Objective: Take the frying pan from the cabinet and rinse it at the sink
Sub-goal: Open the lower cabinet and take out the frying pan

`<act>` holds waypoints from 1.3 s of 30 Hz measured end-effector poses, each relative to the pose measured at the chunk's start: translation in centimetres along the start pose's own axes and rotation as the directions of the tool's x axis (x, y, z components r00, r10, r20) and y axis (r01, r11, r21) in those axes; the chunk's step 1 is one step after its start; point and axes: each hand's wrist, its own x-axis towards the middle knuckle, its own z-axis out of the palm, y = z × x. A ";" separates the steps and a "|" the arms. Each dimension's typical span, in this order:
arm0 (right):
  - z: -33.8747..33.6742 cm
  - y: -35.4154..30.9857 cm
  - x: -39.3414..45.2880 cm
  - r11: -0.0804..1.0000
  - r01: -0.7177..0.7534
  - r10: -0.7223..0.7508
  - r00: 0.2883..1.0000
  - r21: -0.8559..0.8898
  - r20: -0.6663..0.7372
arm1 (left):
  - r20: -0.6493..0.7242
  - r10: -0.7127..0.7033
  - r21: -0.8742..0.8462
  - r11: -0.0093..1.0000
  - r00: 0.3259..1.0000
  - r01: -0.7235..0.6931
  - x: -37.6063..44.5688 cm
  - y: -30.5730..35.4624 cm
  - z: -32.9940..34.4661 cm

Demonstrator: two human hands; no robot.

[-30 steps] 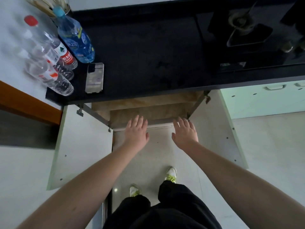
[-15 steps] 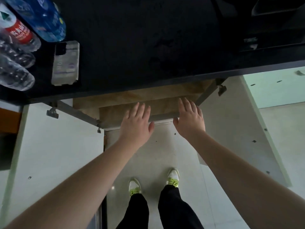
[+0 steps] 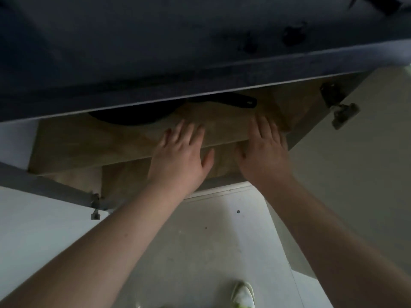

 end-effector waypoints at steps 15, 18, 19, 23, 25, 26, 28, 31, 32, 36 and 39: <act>3.8 0.9 12.1 0.978 0.164 -0.182 0.973 -0.125 -0.141 | -0.149 -0.092 -0.380 0.925 0.985 0.029 9.6 -0.9 7.3; 3.4 0.2 13.1 0.976 0.174 -0.187 0.977 -0.130 -0.101 | 0.018 -0.205 -0.696 0.700 0.979 0.159 10.3 -1.2 7.4; 3.0 0.0 13.4 0.976 0.177 -0.188 0.979 -0.129 -0.082 | 0.098 -0.242 -0.787 0.575 0.965 0.225 10.7 -1.5 7.6; 1.7 -0.1 14.4 0.966 0.203 -0.203 0.979 -0.162 0.016 | 0.348 -0.285 -0.937 -0.075 0.893 0.341 11.8 -2.4 8.3; 1.5 0.0 14.4 0.963 0.226 -0.223 0.974 -0.146 0.033 | 0.369 -0.222 -0.923 -0.198 0.903 0.328 11.6 -2.5 8.7; 1.5 0.0 14.3 0.963 0.233 -0.231 0.972 -0.135 0.034 | 0.376 -0.196 -0.912 -0.249 0.906 0.325 11.5 -2.5 8.9; 1.5 0.0 14.0 0.968 0.228 -0.225 0.974 -0.103 0.037 | 0.399 -0.135 -0.875 -0.351 0.907 0.333 11.4 -2.6 9.4; 1.5 -0.2 13.6 0.974 0.213 -0.209 0.977 -0.084 0.048 | 0.425 -0.024 -0.801 -0.476 0.905 0.363 11.4 -2.6 9.8; 1.6 -0.4 13.4 0.974 0.214 -0.210 0.976 -0.079 0.056 | 0.425 0.008 -0.779 -0.507 0.905 0.370 11.5 -2.5 9.9; 2.3 -1.1 12.0 0.976 0.192 -0.206 0.968 0.105 0.141 | 0.405 0.070 -0.720 -0.590 0.912 0.365 11.4 -2.3 10.0; 3.5 -1.5 10.6 0.942 0.098 -0.187 0.947 0.320 0.261 | 0.398 0.056 -0.679 -0.653 0.916 0.335 11.2 -2.2 10.4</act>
